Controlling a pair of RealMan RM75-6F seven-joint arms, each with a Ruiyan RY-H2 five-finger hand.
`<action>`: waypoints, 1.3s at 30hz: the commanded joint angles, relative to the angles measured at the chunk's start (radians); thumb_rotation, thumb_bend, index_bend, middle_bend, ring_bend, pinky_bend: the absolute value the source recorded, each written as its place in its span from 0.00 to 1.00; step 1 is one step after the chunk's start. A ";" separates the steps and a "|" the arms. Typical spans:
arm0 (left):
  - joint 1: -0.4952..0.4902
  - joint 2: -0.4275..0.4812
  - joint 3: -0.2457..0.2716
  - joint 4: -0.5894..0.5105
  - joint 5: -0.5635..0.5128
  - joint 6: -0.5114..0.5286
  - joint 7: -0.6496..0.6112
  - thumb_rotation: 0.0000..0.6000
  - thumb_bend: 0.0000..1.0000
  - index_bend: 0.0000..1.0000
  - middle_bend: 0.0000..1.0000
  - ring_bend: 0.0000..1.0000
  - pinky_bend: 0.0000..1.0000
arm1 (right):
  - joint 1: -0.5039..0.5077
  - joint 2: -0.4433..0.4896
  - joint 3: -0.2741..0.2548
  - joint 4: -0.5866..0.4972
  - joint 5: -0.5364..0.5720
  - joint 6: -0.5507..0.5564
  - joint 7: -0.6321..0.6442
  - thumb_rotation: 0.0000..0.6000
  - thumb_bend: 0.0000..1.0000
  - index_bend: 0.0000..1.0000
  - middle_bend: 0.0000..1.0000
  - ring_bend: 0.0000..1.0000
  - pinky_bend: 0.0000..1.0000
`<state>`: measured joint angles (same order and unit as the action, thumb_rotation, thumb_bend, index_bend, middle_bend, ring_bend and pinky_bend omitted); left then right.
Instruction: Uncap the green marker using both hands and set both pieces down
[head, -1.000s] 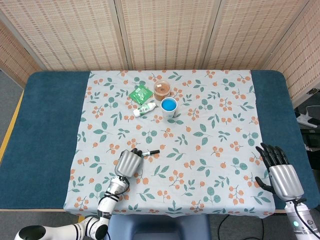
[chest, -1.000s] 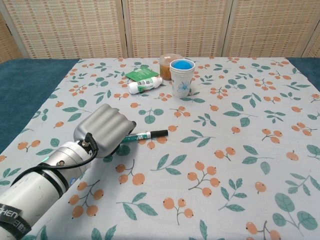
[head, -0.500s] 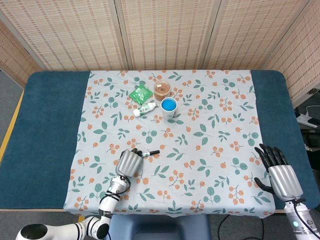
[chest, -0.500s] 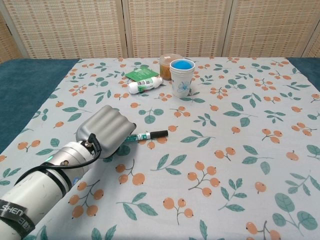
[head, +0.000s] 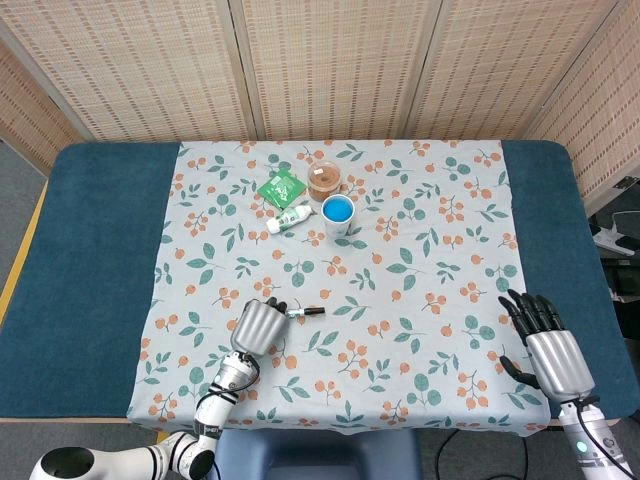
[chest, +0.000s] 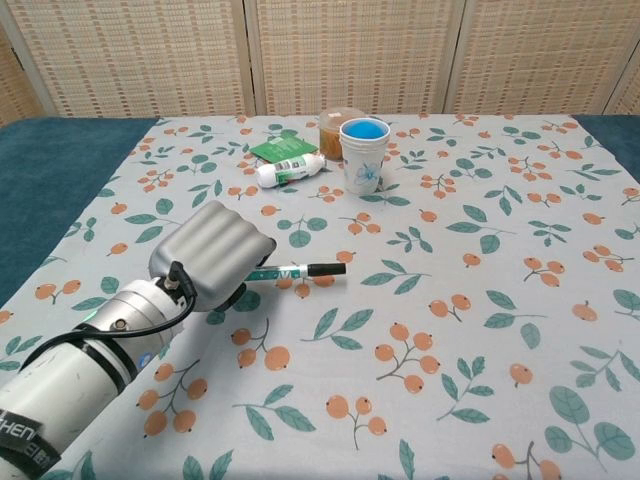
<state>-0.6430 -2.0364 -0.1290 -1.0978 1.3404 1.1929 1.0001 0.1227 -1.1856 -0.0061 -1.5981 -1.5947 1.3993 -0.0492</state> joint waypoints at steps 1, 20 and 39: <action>0.007 0.023 0.015 -0.052 0.030 0.015 -0.061 1.00 0.43 0.76 0.84 0.93 1.00 | 0.028 -0.047 -0.005 0.032 -0.046 -0.011 0.057 1.00 0.16 0.00 0.00 0.00 0.00; 0.012 0.053 0.022 -0.343 0.008 0.024 0.128 1.00 0.43 0.78 0.86 0.93 1.00 | 0.319 -0.285 0.066 0.130 -0.032 -0.320 0.235 1.00 0.23 0.29 0.00 0.00 0.00; -0.003 0.034 0.013 -0.403 -0.031 0.021 0.181 1.00 0.43 0.77 0.86 0.93 1.00 | 0.389 -0.358 0.052 0.157 -0.023 -0.325 0.373 1.00 0.25 0.42 0.00 0.00 0.00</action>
<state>-0.6454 -2.0026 -0.1154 -1.5001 1.3094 1.2134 1.1806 0.5112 -1.5426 0.0466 -1.4409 -1.6184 1.0734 0.3226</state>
